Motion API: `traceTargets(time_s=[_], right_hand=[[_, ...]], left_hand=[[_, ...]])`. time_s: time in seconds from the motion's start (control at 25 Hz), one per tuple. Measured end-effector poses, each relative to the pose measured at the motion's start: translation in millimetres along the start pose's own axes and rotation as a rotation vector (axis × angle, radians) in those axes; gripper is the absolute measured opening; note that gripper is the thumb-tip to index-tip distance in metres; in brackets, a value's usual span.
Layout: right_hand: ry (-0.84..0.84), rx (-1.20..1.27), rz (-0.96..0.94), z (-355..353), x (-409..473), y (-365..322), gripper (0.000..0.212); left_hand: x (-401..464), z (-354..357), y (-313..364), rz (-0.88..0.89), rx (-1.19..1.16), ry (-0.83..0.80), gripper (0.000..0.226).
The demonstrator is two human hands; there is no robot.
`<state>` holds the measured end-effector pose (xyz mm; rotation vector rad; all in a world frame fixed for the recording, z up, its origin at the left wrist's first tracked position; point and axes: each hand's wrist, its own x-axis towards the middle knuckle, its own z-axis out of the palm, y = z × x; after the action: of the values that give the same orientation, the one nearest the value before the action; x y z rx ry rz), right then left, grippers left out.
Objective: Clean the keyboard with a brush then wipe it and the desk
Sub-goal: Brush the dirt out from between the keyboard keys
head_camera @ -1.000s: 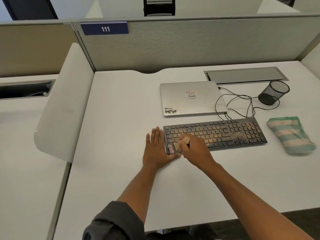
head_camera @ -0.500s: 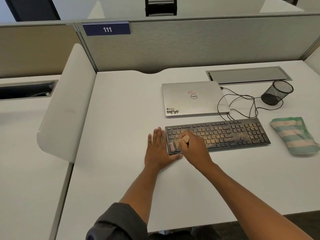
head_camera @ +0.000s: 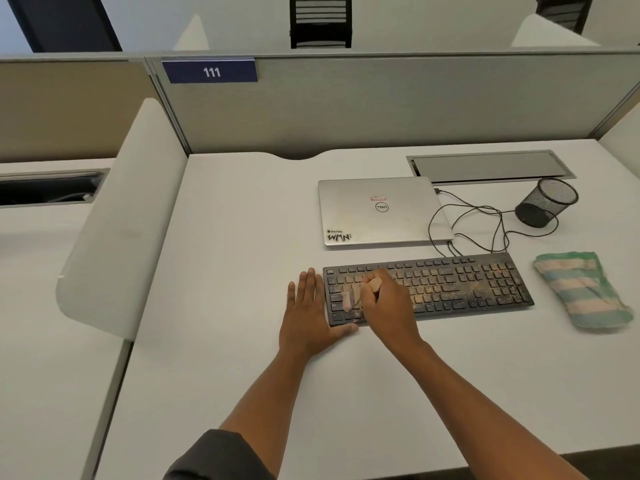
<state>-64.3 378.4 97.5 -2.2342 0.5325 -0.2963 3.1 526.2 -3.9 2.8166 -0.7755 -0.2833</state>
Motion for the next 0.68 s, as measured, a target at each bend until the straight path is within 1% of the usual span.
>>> traceTargets(time_s=[0.08, 0.16, 0.28, 0.4, 0.48, 0.6, 0.68], right_hand=[[0.015, 0.021, -0.014, -2, 3, -1, 0.009], [-0.019, 0.068, -0.026, 3, 4, -8, 0.009], [-0.061, 0.019, -0.047, 10, 2, -10, 0.011], [-0.002, -0.038, -0.019, 2, 7, -3, 0.011], [0.003, -0.005, 0.001, -3, 12, -2, 0.011], [-0.072, 0.091, -0.02, 4, 16, -13, 0.009], [-0.096, 0.065, -0.027, 11, 15, -15, 0.009]], left_hand=[[-1, -1, 0, 0.002, 0.007, -0.003, 0.132], [-1, -2, 0, 0.0, 0.02, -0.006, 0.133], [0, -2, 1, -0.005, 0.027, -0.012, 0.135], [1, -1, 1, -0.008, 0.002, -0.012, 0.133], [1, -1, 1, -0.011, -0.005, -0.013, 0.134], [0, -2, 2, -0.012, 0.025, -0.014, 0.133], [-1, -3, 2, -0.012, 0.029, -0.013, 0.132]])
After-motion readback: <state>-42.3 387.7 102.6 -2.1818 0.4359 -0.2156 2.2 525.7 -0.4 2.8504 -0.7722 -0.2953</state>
